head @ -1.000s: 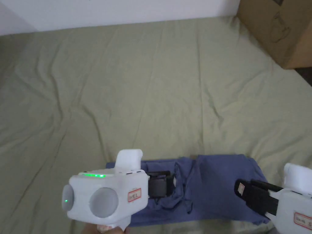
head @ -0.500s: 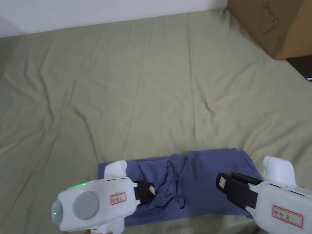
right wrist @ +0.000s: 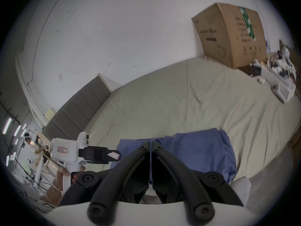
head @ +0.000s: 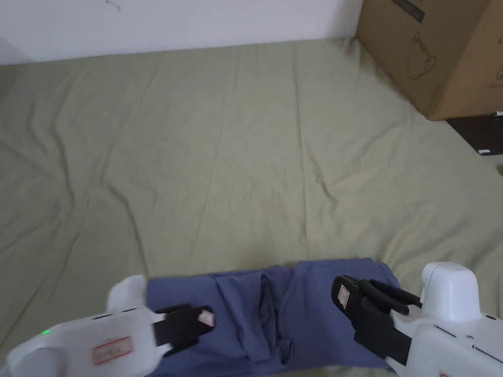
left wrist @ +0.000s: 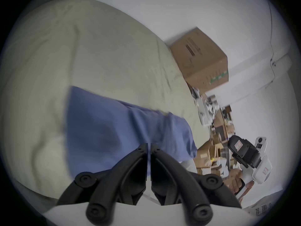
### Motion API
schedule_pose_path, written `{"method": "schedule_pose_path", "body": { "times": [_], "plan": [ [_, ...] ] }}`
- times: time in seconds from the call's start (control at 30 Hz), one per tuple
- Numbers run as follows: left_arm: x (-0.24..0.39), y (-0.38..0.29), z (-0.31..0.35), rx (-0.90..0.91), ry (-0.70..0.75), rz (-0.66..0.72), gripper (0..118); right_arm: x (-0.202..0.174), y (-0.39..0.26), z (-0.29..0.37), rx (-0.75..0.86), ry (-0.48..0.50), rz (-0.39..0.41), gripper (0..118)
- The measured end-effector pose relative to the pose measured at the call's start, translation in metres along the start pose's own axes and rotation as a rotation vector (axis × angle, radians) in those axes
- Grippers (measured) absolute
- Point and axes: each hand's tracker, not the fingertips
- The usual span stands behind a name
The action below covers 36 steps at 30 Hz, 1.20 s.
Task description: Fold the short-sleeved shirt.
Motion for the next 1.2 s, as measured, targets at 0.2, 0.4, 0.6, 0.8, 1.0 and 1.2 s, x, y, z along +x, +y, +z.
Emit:
{"method": "schedule_pose_path", "body": {
  "times": [0.2,0.4,0.6,0.8,1.0,1.2],
  "plan": [
    [-0.091,0.004,0.038,0.035,0.073,0.145,104,-0.025,0.004,-0.008,-0.001,0.043,0.06,4],
    [-0.12,0.0,0.017,-0.058,-0.084,0.241,104,-0.051,0.004,-0.016,0.033,0.124,0.089,4],
    [-0.123,0.008,-0.021,-0.079,-0.236,0.314,104,-0.07,0.002,-0.029,0.022,0.145,0.136,4],
    [-0.12,0.016,-0.048,-0.119,-0.378,0.414,81,-0.086,0.002,-0.029,0.055,0.186,0.269,4],
    [-0.107,0.019,-0.065,-0.221,-0.242,0.352,19,-0.088,0.002,-0.033,0.047,0.193,0.269,4],
    [-0.102,0.027,-0.028,-0.189,-0.139,0.299,17,-0.082,-0.002,-0.038,0.026,0.191,0.246,4]
  ]
}}
